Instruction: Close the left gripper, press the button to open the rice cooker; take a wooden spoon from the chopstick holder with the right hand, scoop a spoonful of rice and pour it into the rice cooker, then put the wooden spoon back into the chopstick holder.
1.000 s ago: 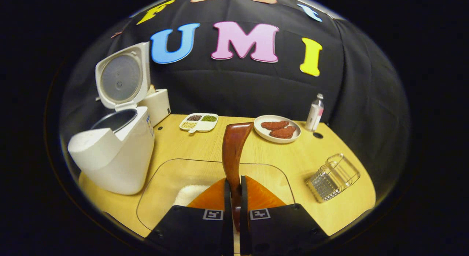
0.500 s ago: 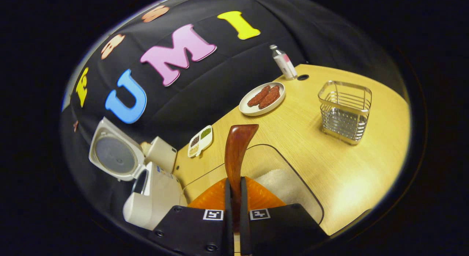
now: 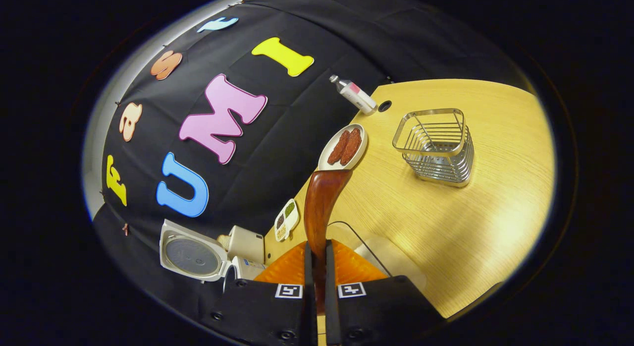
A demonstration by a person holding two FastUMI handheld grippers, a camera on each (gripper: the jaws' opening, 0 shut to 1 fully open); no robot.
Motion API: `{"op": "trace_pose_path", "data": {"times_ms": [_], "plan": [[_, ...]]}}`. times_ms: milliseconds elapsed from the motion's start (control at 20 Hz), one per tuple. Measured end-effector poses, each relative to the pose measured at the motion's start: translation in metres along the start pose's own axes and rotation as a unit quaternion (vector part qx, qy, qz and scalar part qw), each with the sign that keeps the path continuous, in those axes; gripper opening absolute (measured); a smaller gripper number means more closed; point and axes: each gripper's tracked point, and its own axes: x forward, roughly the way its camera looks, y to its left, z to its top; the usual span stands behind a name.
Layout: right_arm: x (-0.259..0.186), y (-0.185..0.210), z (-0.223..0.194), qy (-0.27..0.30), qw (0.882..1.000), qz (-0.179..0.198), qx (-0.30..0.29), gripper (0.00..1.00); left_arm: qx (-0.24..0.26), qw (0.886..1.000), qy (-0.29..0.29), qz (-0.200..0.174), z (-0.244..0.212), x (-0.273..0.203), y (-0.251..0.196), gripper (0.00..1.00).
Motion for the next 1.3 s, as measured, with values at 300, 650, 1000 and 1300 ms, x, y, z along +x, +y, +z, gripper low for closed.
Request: {"op": "trace_pose_path", "data": {"times_ms": [300,650,1000,1300], "plan": [[-0.014,0.021,0.017,-0.002,1.0,0.018,0.008,0.11,0.001,1.0,-0.003,-0.009,-0.001,0.001,-0.004,0.95],[-0.031,0.095,0.027,0.001,0.996,0.08,0.036,0.11,-0.002,1.0,-0.008,-0.012,-0.003,-0.001,-0.003,0.95],[-0.033,0.193,-0.012,0.019,0.989,0.138,0.051,0.11,-0.013,1.0,0.001,-0.012,-0.015,-0.006,0.001,0.95],[-0.012,0.26,-0.071,0.049,0.985,0.161,0.039,0.11,-0.02,1.0,0.007,-0.006,-0.026,-0.01,0.016,0.95]]}}
